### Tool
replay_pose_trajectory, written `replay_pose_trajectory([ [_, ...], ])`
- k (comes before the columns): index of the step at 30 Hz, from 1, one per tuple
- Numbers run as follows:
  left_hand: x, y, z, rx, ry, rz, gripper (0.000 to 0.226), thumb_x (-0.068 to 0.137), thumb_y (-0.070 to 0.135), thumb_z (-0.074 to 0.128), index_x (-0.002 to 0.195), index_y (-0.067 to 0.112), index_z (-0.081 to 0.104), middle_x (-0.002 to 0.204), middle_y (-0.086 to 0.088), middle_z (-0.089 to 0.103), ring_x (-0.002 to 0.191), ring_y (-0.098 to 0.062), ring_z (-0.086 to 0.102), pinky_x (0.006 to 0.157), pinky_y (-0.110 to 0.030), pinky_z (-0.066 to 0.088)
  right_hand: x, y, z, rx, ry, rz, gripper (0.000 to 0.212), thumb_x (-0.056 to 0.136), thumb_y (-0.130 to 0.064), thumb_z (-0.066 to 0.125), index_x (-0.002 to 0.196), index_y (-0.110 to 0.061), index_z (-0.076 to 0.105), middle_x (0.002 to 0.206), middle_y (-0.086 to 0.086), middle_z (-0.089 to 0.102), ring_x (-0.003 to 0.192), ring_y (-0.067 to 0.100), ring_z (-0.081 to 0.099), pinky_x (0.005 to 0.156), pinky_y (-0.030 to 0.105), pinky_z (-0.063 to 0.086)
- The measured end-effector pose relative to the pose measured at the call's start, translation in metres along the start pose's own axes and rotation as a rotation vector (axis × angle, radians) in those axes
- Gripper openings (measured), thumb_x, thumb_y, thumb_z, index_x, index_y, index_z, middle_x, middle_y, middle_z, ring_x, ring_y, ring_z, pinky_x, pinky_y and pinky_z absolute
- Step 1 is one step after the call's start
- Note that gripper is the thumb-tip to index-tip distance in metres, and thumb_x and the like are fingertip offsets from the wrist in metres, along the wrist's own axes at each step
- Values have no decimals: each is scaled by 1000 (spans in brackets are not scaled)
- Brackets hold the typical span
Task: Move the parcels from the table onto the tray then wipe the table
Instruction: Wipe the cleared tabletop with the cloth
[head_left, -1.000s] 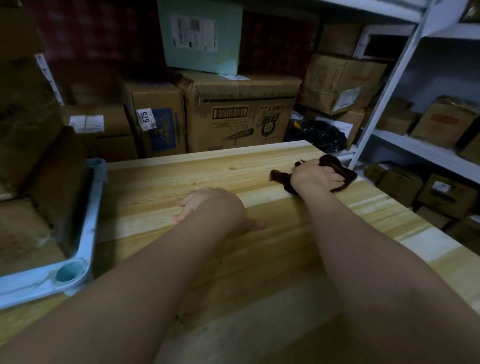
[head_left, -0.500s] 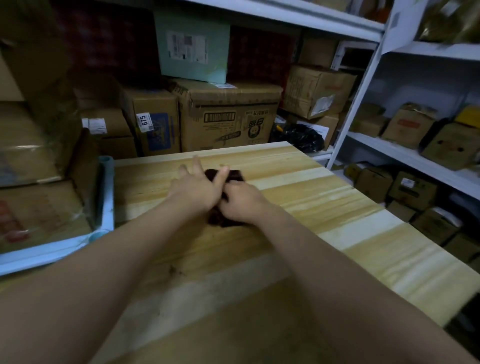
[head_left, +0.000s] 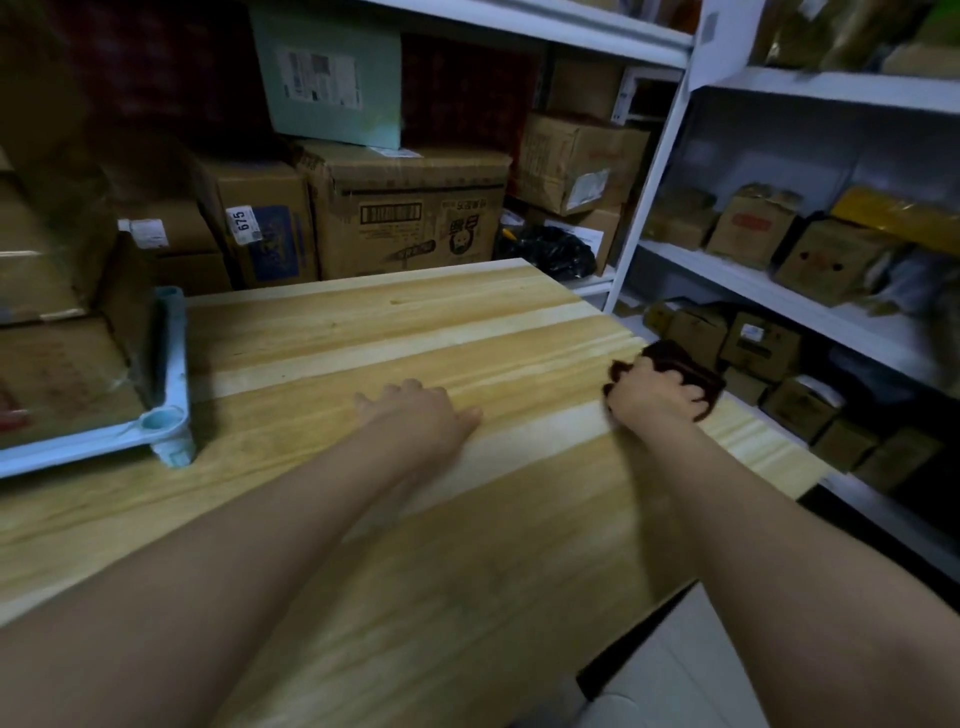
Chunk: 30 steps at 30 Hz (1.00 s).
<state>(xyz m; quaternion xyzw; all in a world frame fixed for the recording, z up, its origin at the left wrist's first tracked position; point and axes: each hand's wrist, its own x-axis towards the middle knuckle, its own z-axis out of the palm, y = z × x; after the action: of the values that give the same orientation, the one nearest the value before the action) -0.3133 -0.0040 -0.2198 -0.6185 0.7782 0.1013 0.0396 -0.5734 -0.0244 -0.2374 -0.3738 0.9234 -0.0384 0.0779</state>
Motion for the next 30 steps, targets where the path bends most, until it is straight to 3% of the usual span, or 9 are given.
replay_pose_trajectory([
  [3, -11, -3, 4, -24, 26, -5, 68, 96, 62, 22, 144, 18, 40, 152, -12, 35, 140, -32, 30, 115, -61, 12, -17, -3, 6, -45, 1, -45, 58, 101, -34, 39, 154, -17, 23, 156, 25, 26, 140, 54, 24, 117, 62, 18],
  [7, -28, -14, 6, -41, 113, -44, 70, 97, 61, 16, 148, 15, 33, 153, -17, 32, 143, -34, 26, 118, -55, 7, -55, -32, 15, -9, 38, -449, 40, 101, -31, 39, 139, -18, 41, 139, 22, 49, 126, 45, 46, 107, 55, 37],
  [9, -34, -22, 4, -65, 145, -90, 73, 97, 61, 15, 151, 13, 26, 156, -19, 25, 144, -36, 21, 119, -52, 10, -86, -59, 21, 18, 14, -664, 42, 103, -33, 39, 143, -23, 42, 136, 21, 54, 123, 42, 52, 105, 50, 41],
  [13, -47, -40, -4, -139, 271, -233, 75, 95, 63, 18, 150, 13, 25, 154, -22, 25, 141, -39, 24, 116, -45, 19, -168, -116, 33, 182, -176, -999, 63, 96, -37, 50, 153, -37, 24, 139, 17, 56, 123, 37, 55, 101, 40, 47],
  [17, -57, -51, -16, -140, 235, -382, 78, 93, 68, 13, 148, 15, 30, 151, -24, 29, 137, -43, 29, 111, -52, 25, -222, -123, 46, 243, -329, -1181, 67, 89, -39, 65, 149, -23, 40, 150, 8, 48, 135, 30, 46, 112, 40, 40],
  [20, -59, -39, -17, -193, 178, -381, 78, 93, 68, 15, 148, 16, 30, 152, -23, 28, 135, -43, 33, 106, -53, 31, -220, -98, 42, 299, -318, -1157, 69, 86, -37, 72, 147, -21, 45, 146, 9, 53, 129, 29, 51, 107, 41, 45],
  [23, -64, -6, -6, -236, 145, -291, 75, 94, 66, 20, 148, 15, 32, 151, -24, 28, 135, -43, 33, 108, -50, 31, -194, -60, 35, 300, -185, -1042, 56, 90, -24, 67, 143, -15, 51, 139, 15, 57, 124, 35, 54, 101, 41, 48],
  [27, -75, 32, 9, -185, 99, -157, 76, 93, 67, 18, 149, 16, 29, 155, -22, 24, 139, -42, 27, 112, -53, 26, -141, 15, 22, 252, 49, -713, 58, 92, -19, 55, 148, -27, 40, 138, 16, 56, 124, 38, 51, 106, 43, 42],
  [30, -88, 46, 16, -186, 31, -98, 78, 93, 68, 13, 153, 17, 21, 159, -20, 16, 144, -42, 18, 115, -55, 19, -111, 82, 8, 124, 85, -354, 63, 94, -24, 50, 151, -27, 26, 144, 20, 46, 130, 43, 44, 113, 48, 34],
])
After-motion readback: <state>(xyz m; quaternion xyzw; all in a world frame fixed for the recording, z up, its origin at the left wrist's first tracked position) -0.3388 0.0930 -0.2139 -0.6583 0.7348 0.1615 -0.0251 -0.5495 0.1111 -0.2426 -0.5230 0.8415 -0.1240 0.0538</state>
